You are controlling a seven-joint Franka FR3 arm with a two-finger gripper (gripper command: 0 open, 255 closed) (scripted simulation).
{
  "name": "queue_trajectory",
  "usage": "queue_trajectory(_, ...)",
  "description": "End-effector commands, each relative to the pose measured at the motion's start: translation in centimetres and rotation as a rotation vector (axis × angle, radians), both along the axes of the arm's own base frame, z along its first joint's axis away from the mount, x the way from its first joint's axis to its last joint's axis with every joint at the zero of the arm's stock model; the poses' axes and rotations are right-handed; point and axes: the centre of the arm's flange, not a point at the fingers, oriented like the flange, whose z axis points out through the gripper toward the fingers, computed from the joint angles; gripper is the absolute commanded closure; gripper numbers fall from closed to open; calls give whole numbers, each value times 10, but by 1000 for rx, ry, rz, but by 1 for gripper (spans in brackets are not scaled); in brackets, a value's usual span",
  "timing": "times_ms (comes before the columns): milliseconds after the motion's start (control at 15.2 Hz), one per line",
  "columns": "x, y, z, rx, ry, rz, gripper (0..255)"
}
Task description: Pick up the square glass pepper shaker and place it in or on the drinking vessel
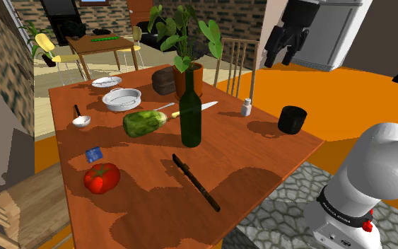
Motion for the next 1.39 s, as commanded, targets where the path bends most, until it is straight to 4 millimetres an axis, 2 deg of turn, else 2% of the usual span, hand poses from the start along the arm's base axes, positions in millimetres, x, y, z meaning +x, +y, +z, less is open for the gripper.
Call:
queue_trajectory(0, 0, 0, 0, 0, 0, 0, 0)
queue_trajectory(1320, 151, -153, -175, -6, 162, 173, 0)
